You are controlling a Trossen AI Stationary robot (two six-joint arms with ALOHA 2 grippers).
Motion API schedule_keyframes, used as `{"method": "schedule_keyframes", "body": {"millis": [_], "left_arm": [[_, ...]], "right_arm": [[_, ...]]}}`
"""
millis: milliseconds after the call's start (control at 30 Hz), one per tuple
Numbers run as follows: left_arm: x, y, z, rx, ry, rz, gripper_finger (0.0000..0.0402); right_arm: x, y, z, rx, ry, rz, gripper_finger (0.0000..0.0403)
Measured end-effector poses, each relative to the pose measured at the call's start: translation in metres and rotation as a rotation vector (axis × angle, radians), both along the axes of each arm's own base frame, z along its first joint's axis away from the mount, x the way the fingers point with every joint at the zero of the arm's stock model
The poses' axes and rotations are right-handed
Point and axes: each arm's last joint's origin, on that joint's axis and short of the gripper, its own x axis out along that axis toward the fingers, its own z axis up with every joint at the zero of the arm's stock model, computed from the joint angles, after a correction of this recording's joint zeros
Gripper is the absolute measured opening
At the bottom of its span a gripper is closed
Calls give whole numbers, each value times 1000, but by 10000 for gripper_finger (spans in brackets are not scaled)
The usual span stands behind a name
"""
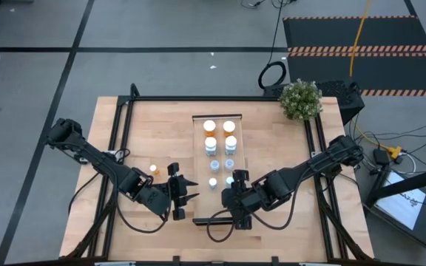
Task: Pick and place medicine bottles onto shelf by color
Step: Put the bottom small orange pill bottle on the shelf, then put the orange pill on the shelf aligned with the other small orange pill bottle
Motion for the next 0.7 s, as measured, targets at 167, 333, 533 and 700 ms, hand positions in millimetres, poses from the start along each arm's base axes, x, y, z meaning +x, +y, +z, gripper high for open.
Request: {"method": "schedule_keyframes", "body": {"millis": [167,333,533,700], "left_arm": [[0,0,0,0,0,0,154],[0,0,0,0,0,-1,154],[0,0,0,1,0,-1,154],[0,0,0,0,0,-1,154]], "right_arm": [[-1,-1,4,-4,-27,-4,183],[-4,-3,11,-1,-49,-7,183],[-10,-4,23,-8,-107,-9,183],[-19,-2,35,-42,-158,-10,183]]}}
